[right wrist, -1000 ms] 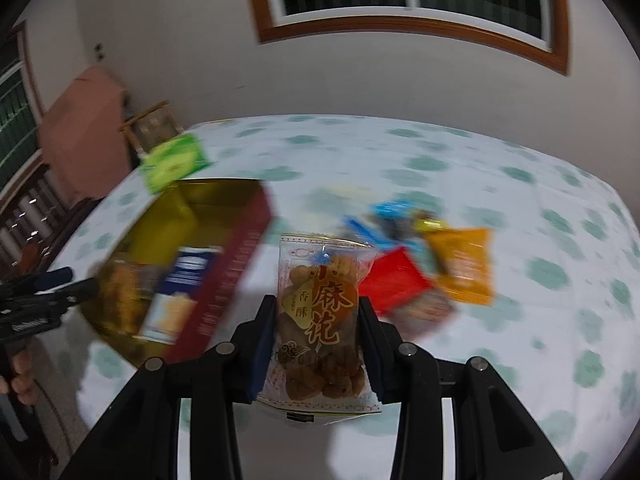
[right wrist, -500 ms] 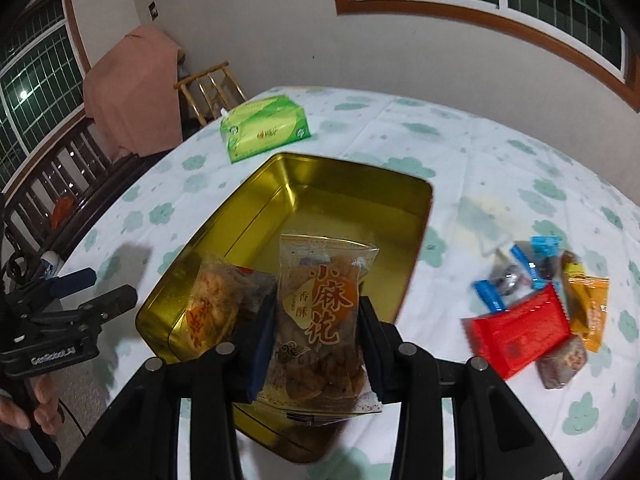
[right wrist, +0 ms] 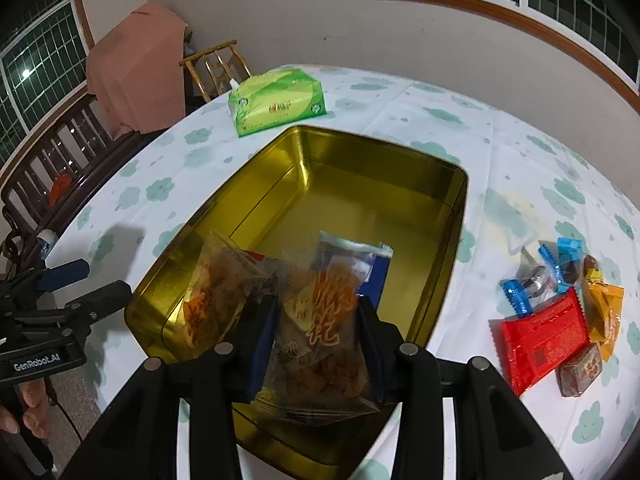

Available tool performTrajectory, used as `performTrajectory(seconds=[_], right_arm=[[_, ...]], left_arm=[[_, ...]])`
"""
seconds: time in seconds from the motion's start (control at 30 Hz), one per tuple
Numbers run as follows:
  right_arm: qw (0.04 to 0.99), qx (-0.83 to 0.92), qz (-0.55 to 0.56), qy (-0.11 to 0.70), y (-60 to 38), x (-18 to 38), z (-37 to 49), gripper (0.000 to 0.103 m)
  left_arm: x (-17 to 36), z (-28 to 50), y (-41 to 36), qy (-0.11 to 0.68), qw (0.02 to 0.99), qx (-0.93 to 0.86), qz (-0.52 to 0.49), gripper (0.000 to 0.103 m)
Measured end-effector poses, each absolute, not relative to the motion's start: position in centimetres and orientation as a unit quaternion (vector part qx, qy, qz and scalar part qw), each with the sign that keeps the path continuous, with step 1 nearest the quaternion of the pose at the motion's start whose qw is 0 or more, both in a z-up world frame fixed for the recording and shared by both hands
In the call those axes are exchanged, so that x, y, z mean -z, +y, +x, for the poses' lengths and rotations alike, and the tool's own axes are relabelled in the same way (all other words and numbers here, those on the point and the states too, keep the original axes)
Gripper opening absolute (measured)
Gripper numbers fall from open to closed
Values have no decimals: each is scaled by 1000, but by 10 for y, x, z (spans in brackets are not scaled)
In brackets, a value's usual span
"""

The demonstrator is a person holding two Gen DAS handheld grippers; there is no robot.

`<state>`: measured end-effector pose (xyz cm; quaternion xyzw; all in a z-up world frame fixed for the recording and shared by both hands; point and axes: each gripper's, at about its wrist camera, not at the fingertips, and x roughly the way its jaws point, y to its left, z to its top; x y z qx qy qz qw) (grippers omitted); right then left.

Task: Organize snacks
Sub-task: 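Carry the twisted-dough bag into the gold tin and open the right gripper, then move the right gripper toward the small brown candy box on the table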

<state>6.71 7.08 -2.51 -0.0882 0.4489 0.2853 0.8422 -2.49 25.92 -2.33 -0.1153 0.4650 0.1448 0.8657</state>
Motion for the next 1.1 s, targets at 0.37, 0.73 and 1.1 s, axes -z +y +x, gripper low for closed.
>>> performTrajectory(seconds=[0.37, 0.73, 1.1], right_arm=[[875, -150, -47, 457, -33, 13, 80, 46], [853, -16, 92, 514, -126, 41, 109, 48], [844, 56, 121, 519, -132, 52, 138, 55]], left_arm=[[11, -16, 243, 451, 877, -123, -111, 83], [15, -9, 223, 457, 878, -100, -101, 84], [15, -6, 223, 458, 878, -102, -97, 84]])
